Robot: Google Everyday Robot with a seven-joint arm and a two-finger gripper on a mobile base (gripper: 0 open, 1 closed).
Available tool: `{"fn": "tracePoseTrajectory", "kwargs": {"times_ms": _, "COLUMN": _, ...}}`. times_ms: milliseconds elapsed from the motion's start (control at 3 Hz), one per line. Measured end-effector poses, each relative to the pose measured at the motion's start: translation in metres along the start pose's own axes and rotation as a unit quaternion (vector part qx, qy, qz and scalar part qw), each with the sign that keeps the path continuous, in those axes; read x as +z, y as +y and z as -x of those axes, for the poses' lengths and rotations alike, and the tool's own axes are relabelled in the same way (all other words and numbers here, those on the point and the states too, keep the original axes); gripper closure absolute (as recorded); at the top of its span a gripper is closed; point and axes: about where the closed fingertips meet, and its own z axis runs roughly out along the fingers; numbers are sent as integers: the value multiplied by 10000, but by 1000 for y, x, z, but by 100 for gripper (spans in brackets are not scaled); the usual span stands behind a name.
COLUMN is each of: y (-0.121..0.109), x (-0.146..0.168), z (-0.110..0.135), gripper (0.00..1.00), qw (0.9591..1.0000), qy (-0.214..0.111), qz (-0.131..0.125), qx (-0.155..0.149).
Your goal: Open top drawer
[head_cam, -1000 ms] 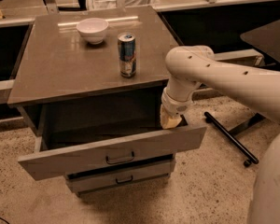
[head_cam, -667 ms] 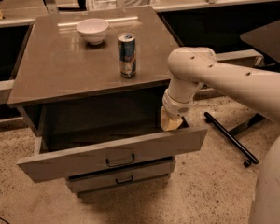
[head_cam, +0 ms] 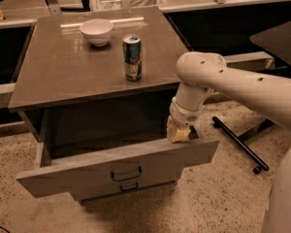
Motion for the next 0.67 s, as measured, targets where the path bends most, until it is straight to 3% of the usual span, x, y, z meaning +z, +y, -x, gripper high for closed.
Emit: {"fn": "tracePoseTrajectory", "kwargs": {"times_ms": 667, "y": 64, "x": -9, "z": 24, "gripper": 100, "qw": 9966, "qy": -510, "qz": 654, "qx": 38}}
